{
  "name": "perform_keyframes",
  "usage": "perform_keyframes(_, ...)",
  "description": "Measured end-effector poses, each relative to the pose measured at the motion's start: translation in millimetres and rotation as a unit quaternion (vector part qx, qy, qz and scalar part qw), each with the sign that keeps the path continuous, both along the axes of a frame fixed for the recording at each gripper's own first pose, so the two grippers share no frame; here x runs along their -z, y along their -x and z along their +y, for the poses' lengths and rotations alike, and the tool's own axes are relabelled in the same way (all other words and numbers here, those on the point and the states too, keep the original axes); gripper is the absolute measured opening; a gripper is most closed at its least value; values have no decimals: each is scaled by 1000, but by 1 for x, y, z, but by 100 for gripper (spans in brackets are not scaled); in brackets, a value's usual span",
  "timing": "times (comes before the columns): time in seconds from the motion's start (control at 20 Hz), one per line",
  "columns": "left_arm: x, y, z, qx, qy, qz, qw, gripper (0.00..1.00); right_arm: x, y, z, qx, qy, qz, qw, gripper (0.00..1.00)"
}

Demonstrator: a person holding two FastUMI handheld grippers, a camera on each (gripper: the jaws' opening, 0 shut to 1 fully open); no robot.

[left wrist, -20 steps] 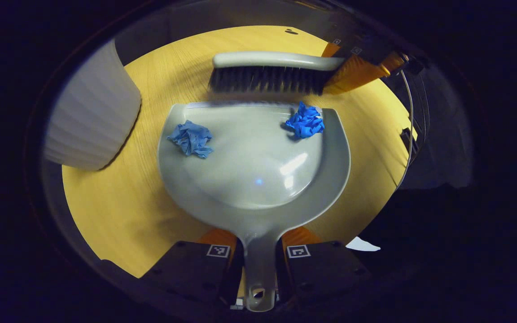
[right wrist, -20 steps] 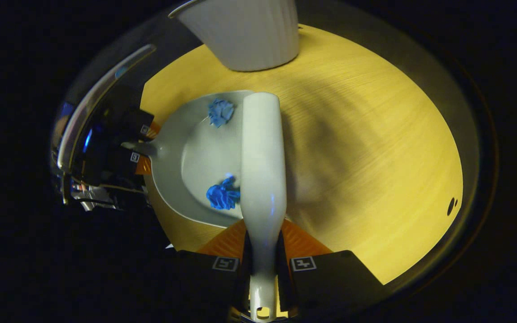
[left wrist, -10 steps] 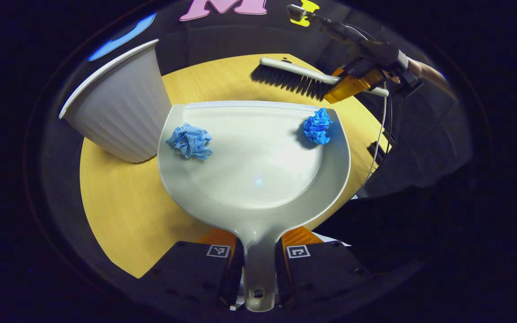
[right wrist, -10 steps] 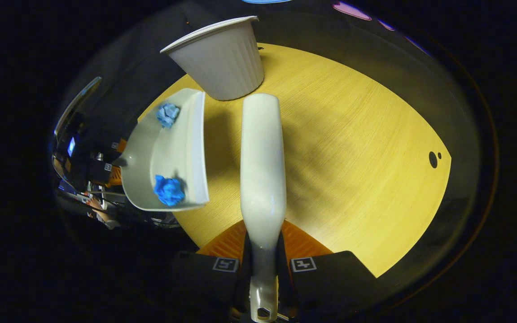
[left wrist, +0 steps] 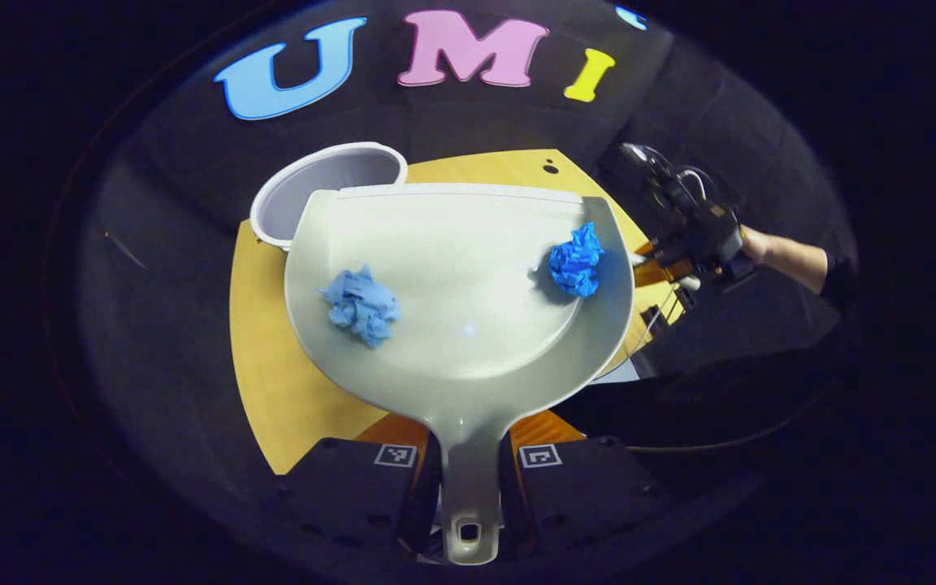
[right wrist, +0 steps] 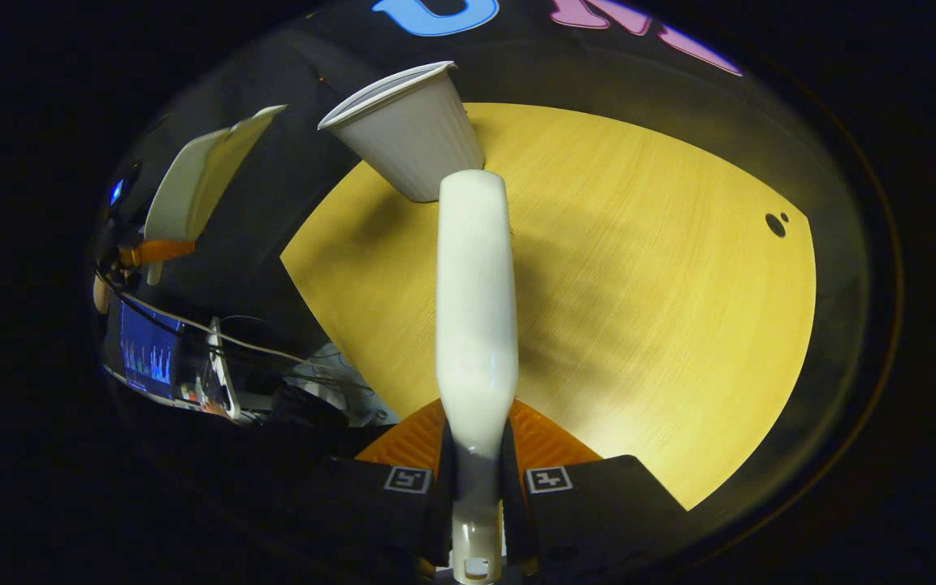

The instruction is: Pick up the small broom and dustpan from the desktop, sweep the trash into the dustpan with the broom, and then empty the trash into the garbage bin.

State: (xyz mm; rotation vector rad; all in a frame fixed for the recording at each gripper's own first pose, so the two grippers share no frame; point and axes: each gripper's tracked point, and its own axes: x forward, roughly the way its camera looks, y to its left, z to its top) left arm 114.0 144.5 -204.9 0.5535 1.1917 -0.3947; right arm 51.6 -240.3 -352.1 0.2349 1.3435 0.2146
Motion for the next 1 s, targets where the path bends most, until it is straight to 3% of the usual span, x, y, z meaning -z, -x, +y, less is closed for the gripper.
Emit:
perform_keyframes(0.25,-11,-91,52,-64,-99,-33,992,29,-8,8,-3,52,-16,-30,998,28)
perform_keyframes(0.45,0,-173,55,-55,-186,-45,980,29,-11,14,-5,86,2,-51,995,28)
perform_keyframes(0.55,13,-201,46,-32,-227,-31,973,29,-21,18,-3,99,-19,-62,993,28)
perform_keyframes(0.7,25,-217,34,16,-319,-16,948,30,-19,21,0,118,-35,-69,990,28)
perform_keyframes(0.9,16,-208,23,59,-371,10,927,29,-5,28,-3,118,-31,-66,990,28)
perform_keyframes(1.0,16,-210,24,84,-403,17,911,29,-2,34,-3,124,-39,-62,990,28)
